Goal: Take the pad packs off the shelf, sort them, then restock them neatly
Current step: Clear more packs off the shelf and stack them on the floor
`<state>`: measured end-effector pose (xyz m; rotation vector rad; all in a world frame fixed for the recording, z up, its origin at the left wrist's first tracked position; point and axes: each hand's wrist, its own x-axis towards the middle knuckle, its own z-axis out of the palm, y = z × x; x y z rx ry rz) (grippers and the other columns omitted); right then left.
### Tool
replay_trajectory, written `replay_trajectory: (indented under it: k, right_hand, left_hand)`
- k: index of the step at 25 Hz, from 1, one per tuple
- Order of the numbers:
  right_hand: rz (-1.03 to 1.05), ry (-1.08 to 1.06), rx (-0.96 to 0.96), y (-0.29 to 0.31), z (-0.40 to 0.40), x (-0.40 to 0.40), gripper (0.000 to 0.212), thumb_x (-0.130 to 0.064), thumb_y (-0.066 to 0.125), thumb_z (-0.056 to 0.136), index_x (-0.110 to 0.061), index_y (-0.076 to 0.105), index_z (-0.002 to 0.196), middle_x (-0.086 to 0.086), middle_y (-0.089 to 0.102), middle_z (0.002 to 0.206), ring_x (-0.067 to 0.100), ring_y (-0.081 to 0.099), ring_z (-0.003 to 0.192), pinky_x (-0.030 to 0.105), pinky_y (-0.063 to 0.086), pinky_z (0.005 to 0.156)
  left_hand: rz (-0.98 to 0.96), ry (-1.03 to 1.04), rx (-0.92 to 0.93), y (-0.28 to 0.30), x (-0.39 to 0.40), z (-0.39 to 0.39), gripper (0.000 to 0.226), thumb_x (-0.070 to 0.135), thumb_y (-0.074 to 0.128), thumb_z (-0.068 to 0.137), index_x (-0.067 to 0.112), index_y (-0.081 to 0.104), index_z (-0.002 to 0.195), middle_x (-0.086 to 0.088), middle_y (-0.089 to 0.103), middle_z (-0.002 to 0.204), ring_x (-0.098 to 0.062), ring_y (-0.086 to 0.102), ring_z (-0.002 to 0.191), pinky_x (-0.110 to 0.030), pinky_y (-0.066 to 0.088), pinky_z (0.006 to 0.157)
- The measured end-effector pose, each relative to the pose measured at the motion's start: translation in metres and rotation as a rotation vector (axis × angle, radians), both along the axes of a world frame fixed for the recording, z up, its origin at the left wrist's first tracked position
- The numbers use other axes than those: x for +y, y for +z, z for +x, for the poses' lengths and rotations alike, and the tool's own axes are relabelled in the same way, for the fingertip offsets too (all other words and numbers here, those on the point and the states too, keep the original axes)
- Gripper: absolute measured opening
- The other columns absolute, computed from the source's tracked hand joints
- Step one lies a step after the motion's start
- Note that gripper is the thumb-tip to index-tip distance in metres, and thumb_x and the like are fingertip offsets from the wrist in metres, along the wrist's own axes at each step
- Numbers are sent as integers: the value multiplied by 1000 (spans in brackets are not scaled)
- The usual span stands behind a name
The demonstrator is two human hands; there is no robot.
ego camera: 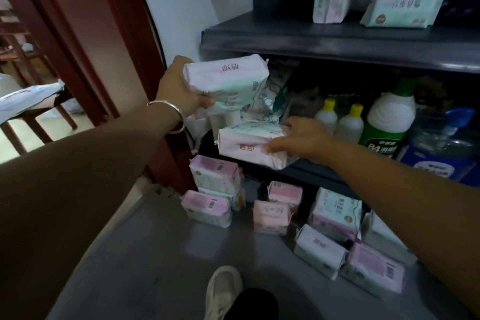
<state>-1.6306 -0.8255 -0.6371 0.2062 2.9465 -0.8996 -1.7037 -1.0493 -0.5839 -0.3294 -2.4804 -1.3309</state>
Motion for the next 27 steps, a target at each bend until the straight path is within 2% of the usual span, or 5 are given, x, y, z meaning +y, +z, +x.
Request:
replay_trajectory:
  k: [3,9,15,19,27]
  right_hand:
    - [-28,-47,-62,-20,-6,-3,82,-49,76,71,-7,44,134,12,48,136,28,49,120,33,46,96]
    - [-22,-194,-142,-48,-43,-7,70,-42,72,77,-5,48,131,15,52,131,29,52,115,24,38,75]
    - [-74,-303,-142,-68,-86,-12,69,-47,73,72,-1,56,121,17,57,123,34,56,110,37,50,87]
    - [-271,-335,-121,-77,-107,-21,72,-50,75,69,0,57,117,20,58,121,36,61,103,39,55,77]
    - [-598,-350,-169,-101,-130,-45,38,-36,74,76,-7,60,96,14,61,103,30,62,86,46,56,78]
  left_hand:
    - [-36,9,-63,-27,-23,-4,64,-6,83,52,20,45,97,-8,55,102,-20,52,90,-37,52,77]
    - [-37,-21,-210,-80,-56,-31,63,-11,80,57,19,47,101,-4,56,100,-18,51,90,-17,46,61]
    - [-238,-70,-261,-114,-91,-56,64,-6,83,52,25,52,99,2,59,97,-19,55,94,-22,46,69]
    - [-420,-146,-317,-132,-98,-61,66,-1,86,53,18,55,109,2,59,102,-18,54,99,-27,43,83]
    - [-605,-170,-419,-195,-99,-75,71,1,87,52,17,57,115,-3,56,114,-21,51,105,-31,47,86]
